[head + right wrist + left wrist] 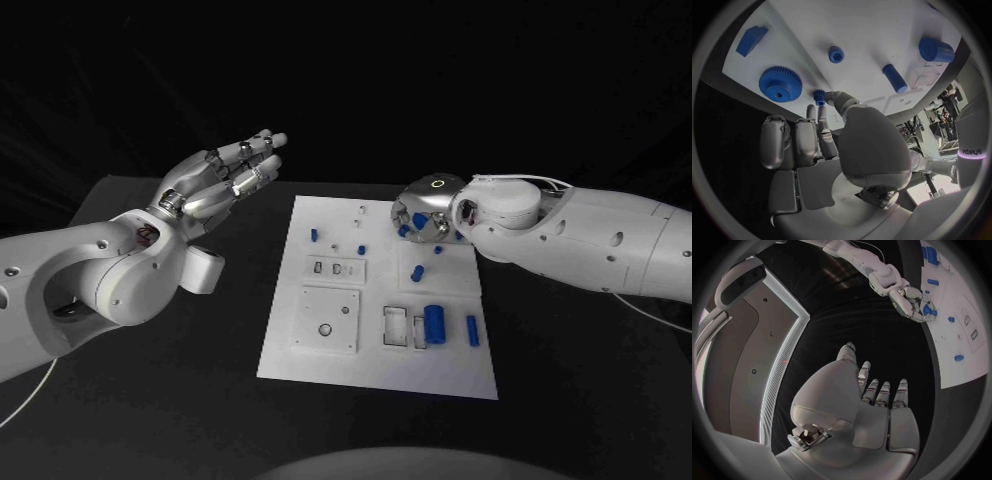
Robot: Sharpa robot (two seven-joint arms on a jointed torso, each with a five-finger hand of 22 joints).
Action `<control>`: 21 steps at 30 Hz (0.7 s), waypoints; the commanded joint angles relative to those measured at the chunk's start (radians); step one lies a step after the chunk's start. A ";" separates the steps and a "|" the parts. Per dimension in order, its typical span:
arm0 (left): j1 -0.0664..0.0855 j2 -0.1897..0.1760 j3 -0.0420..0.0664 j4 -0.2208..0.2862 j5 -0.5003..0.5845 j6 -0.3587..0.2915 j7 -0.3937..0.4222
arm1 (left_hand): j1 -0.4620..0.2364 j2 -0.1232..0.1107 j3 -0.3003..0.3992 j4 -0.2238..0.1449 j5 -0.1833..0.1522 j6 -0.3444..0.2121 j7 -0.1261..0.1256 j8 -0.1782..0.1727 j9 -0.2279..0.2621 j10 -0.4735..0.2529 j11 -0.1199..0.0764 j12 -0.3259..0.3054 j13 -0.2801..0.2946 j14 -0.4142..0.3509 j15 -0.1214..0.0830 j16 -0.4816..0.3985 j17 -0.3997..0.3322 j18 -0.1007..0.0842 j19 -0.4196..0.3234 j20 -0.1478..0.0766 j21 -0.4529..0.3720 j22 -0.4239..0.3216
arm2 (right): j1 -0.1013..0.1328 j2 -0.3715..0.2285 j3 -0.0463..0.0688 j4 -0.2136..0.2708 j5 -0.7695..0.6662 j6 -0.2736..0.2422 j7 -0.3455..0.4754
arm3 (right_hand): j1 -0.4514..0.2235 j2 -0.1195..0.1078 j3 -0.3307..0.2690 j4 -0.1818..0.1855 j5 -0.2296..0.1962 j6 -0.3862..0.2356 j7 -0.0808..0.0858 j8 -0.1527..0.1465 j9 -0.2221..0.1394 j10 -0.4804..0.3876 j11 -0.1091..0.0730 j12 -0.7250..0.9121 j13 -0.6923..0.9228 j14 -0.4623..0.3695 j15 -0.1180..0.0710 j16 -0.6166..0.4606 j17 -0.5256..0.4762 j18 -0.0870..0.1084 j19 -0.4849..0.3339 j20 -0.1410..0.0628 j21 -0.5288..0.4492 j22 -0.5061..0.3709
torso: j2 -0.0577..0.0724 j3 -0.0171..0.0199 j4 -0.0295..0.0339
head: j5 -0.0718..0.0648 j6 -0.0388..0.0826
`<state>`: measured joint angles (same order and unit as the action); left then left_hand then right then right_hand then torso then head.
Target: Assemble the parts on the task board
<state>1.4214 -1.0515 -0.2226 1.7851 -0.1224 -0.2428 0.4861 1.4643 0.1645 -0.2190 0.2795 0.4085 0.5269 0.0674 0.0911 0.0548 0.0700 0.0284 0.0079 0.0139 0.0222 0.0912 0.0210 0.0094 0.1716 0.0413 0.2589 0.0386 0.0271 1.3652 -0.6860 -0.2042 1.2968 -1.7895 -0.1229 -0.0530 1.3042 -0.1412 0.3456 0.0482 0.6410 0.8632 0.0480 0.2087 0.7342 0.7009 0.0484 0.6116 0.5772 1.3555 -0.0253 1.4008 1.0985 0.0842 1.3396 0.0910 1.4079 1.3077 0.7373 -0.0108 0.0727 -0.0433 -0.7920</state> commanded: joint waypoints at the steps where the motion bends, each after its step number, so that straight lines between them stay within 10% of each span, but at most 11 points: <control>1: 0.001 0.001 0.000 0.002 -0.005 0.012 0.004 | 0.016 0.001 0.002 -0.007 0.008 -0.008 -0.005 0.005 -0.002 -0.006 0.001 0.006 0.001 -0.001 0.011 0.006 0.001 0.009 0.001 0.007 0.001 -0.008 | -0.002 0.004 0.000 -0.009 -0.016 0.015 0.009 | -0.003 0.004 0.009 -0.005 0.007 0.008 0.001 0.008 0.012 0.010 -0.001 -0.001 0.002 -0.004 -0.006 -0.009 -0.005 -0.016 0.000 -0.007 0.000 0.034 | -0.001 -0.0001 0.0000 | 0.000 -0.005; 21: 0.000 0.003 0.000 -0.001 -0.005 0.010 -0.008 | 0.049 0.007 0.010 -0.022 0.044 -0.014 -0.006 0.011 -0.002 -0.006 0.001 0.006 0.001 0.000 0.015 0.008 0.001 0.009 0.003 0.011 0.003 -0.007 | -0.007 0.020 0.000 -0.046 -0.013 0.024 0.029 | 0.016 0.035 0.033 -0.045 -0.007 0.032 0.022 0.046 0.121 0.120 -0.028 -0.001 0.019 -0.040 -0.025 -0.059 -0.090 -0.007 -0.034 -0.026 -0.033 0.012 | -0.004 -0.0009 0.0012 | 0.000 -0.010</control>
<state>1.4207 -1.0510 -0.2229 1.7836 -0.1226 -0.2432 0.4765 1.5023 0.1711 -0.2092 0.2643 0.4502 0.5179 0.0584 0.0948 0.0533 0.0700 0.0283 0.0079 0.0137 0.0222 0.0984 0.0247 0.0093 0.1716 0.0447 0.2624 0.0386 0.0271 1.3612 -0.6677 -0.2034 1.2545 -1.7910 -0.1202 -0.0366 1.3189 -0.1131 0.3797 0.0082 0.6368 0.8937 0.0708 0.2552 0.8543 0.8131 0.0214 0.6060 0.5940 1.3159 -0.0469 1.3467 1.0098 0.0843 1.3072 0.0662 1.3802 1.3074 0.7341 -0.0118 0.0733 -0.0447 -0.8011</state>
